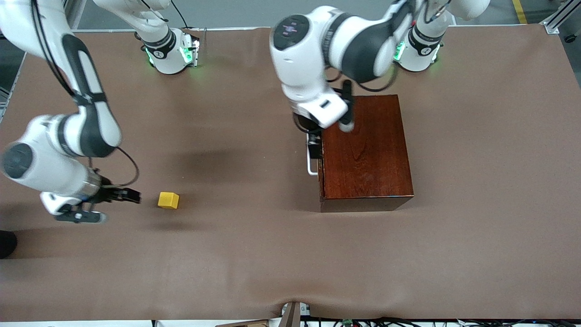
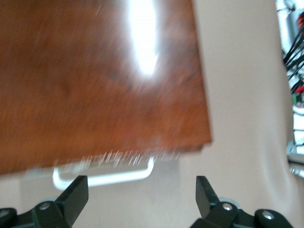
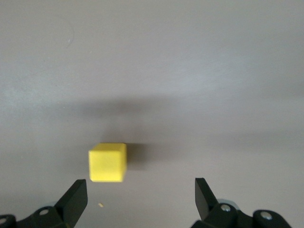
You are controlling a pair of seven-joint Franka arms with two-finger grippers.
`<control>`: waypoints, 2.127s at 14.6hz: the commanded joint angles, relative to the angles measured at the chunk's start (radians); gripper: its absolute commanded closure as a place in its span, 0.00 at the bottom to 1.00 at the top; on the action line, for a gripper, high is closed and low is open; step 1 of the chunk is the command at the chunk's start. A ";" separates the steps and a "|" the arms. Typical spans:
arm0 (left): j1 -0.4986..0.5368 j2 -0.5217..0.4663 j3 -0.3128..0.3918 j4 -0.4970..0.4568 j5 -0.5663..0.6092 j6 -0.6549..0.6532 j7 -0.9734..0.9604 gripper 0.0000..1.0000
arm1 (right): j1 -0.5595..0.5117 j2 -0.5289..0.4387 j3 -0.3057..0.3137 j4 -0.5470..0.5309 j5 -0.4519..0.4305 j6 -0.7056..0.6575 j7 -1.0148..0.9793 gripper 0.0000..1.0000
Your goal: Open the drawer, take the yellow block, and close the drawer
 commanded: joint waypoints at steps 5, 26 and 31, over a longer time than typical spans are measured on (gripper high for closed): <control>0.383 -0.081 -0.016 -0.046 -0.102 0.000 0.578 0.00 | -0.158 -0.244 0.019 0.027 -0.010 -0.305 -0.198 0.00; 0.864 -0.483 -0.224 -0.316 -0.209 -0.152 2.060 0.00 | -0.046 -0.419 0.036 0.136 -0.033 -0.604 -0.039 0.00; 0.867 -0.512 -0.307 -0.313 -0.202 -0.186 2.176 0.00 | -0.041 -0.417 0.036 0.138 -0.032 -0.602 -0.039 0.00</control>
